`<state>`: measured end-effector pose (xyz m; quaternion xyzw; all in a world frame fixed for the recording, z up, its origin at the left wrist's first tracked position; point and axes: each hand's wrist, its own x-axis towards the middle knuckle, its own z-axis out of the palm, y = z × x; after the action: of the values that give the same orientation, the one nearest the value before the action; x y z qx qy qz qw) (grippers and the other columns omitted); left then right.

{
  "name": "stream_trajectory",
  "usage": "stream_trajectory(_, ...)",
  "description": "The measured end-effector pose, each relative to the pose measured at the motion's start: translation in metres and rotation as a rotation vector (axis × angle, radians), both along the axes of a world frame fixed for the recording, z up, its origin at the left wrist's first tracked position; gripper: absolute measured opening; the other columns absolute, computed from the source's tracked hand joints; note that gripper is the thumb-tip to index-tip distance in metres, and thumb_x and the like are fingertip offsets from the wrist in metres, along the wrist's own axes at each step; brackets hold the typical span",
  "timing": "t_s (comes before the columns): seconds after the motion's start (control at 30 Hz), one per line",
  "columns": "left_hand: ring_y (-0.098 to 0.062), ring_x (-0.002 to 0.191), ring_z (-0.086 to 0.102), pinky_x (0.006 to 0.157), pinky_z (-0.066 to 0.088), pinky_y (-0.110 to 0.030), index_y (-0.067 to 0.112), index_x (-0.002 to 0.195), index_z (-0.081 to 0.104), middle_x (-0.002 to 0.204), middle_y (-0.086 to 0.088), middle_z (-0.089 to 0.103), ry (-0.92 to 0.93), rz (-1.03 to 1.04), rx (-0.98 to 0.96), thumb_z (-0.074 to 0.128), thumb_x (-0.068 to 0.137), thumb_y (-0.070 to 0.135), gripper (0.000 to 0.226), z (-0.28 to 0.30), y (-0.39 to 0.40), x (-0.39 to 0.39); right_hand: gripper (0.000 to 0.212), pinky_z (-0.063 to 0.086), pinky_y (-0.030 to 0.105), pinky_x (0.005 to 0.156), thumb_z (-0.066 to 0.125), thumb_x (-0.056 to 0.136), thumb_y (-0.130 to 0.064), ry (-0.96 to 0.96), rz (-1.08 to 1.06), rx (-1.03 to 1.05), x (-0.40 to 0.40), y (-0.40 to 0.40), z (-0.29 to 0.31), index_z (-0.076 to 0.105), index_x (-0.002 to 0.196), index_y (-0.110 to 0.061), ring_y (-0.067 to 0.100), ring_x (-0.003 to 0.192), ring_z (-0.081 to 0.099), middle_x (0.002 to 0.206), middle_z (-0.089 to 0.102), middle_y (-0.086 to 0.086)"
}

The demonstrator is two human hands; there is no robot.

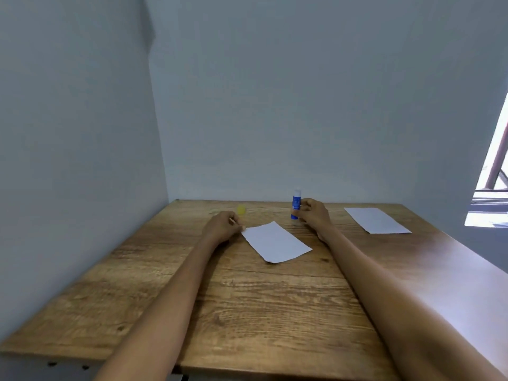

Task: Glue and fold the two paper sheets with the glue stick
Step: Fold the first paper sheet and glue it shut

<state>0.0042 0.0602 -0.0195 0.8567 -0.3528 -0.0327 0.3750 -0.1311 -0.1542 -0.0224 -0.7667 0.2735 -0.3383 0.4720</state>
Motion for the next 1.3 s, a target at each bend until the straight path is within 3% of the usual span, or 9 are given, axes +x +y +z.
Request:
stream_trajectory(0.1, -0.008, 0.057, 0.055, 0.050, 0.042, -0.019, 0.015, 0.084, 0.069, 0.072, 0.004, 0.064, 0.073, -0.053, -0.053, 0.073, 0.078, 0.018, 0.007, 0.001, 0.002, 0.007, 0.038, 0.048, 0.031, 0.083, 0.074, 0.080, -0.022, 0.056, -0.001, -0.058, 0.010, -0.001, -0.002, 0.061, 0.115, -0.013, 0.015, 0.089, 0.060, 0.101, 0.067, 0.002)
stream_trajectory(0.3, -0.009, 0.046, 0.044, 0.037, 0.032, -0.014, 0.010, 0.081, 0.068, 0.057, 0.001, 0.056, 0.184, -0.153, 0.039, 0.073, 0.077, 0.010, 0.006, 0.015, 0.006, -0.004, 0.033, 0.041, 0.018, 0.059, 0.074, 0.080, -0.022, 0.040, 0.030, -0.050, 0.009, 0.007, 0.001, 0.061, 0.110, -0.014, 0.004, 0.068, 0.057, 0.087, 0.065, -0.005)
stream_trajectory(0.5, -0.013, 0.049, 0.045, 0.045, 0.031, -0.023, 0.015, 0.087, 0.058, 0.071, -0.001, 0.063, 0.193, -0.236, 0.088, 0.062, 0.082, 0.012, 0.007, 0.016, 0.017, -0.007, 0.039, 0.050, 0.025, 0.071, 0.071, 0.083, -0.015, -0.037, 0.053, 0.022, 0.007, 0.015, 0.007, 0.058, 0.118, -0.008, 0.015, 0.088, 0.060, 0.101, 0.065, 0.005)
stream_trajectory(0.63, -0.018, 0.086, 0.057, 0.079, 0.045, -0.031, 0.007, 0.095, 0.070, 0.100, -0.010, 0.068, -0.076, -0.303, -0.026, 0.059, 0.089, 0.009, 0.013, 0.014, 0.024, 0.008, 0.039, 0.051, 0.030, 0.082, 0.067, 0.086, -0.014, -0.063, 0.099, 0.037, 0.008, 0.028, 0.012, 0.056, 0.123, -0.006, 0.018, 0.094, 0.062, 0.106, 0.066, 0.008)
stream_trajectory(0.77, -0.002, 0.081, 0.057, 0.073, 0.043, -0.016, 0.020, 0.100, 0.075, 0.096, 0.004, 0.069, -0.045, -0.454, 0.075, 0.065, 0.087, 0.021, 0.016, 0.007, 0.022, 0.006, 0.038, 0.052, 0.026, 0.078, 0.063, 0.089, -0.013, -0.062, 0.185, 0.022, 0.009, 0.048, 0.016, 0.056, 0.124, -0.003, 0.019, 0.094, 0.063, 0.106, 0.065, 0.012)
stream_trajectory(0.9, 0.013, 0.075, 0.059, 0.072, 0.042, -0.015, 0.022, 0.095, 0.077, 0.087, 0.012, 0.069, -0.065, -0.431, 0.091, 0.070, 0.083, 0.020, 0.014, 0.005, 0.024, 0.005, 0.033, 0.052, 0.023, 0.077, 0.067, 0.086, -0.015, -0.052, 0.259, 0.031, 0.006, 0.064, 0.018, 0.059, 0.117, -0.005, 0.013, 0.088, 0.064, 0.099, 0.066, 0.005)
stream_trajectory(1.07, -0.014, 0.083, 0.067, 0.076, 0.055, -0.034, 0.015, 0.079, 0.078, 0.091, -0.005, 0.073, -0.108, -0.358, 0.101, 0.072, 0.077, 0.020, 0.007, 0.006, 0.026, -0.006, 0.034, 0.051, 0.034, 0.088, 0.067, 0.086, -0.015, -0.021, 0.276, 0.053, 0.001, 0.066, 0.010, 0.059, 0.117, -0.005, 0.022, 0.095, 0.065, 0.103, 0.067, 0.010)
stream_trajectory(1.2, 0.006, 0.061, 0.061, 0.062, 0.048, -0.021, 0.012, 0.072, 0.076, 0.083, -0.001, 0.073, -0.067, -0.356, 0.070, 0.074, 0.076, 0.021, 0.010, 0.007, 0.028, -0.012, 0.037, 0.054, 0.023, 0.075, 0.066, 0.087, -0.014, -0.033, 0.294, 0.098, -0.001, 0.063, 0.007, 0.056, 0.121, -0.004, 0.017, 0.087, 0.066, 0.101, 0.066, 0.011)
stream_trajectory(1.3, 0.005, 0.065, 0.061, 0.065, 0.043, -0.016, 0.021, 0.071, 0.075, 0.083, 0.004, 0.074, -0.054, -0.367, 0.037, 0.074, 0.078, 0.019, 0.007, 0.007, 0.029, -0.014, 0.036, 0.050, 0.014, 0.062, 0.066, 0.087, -0.013, -0.043, 0.298, 0.122, -0.001, 0.062, 0.005, 0.056, 0.121, -0.005, 0.012, 0.081, 0.065, 0.102, 0.066, 0.012)
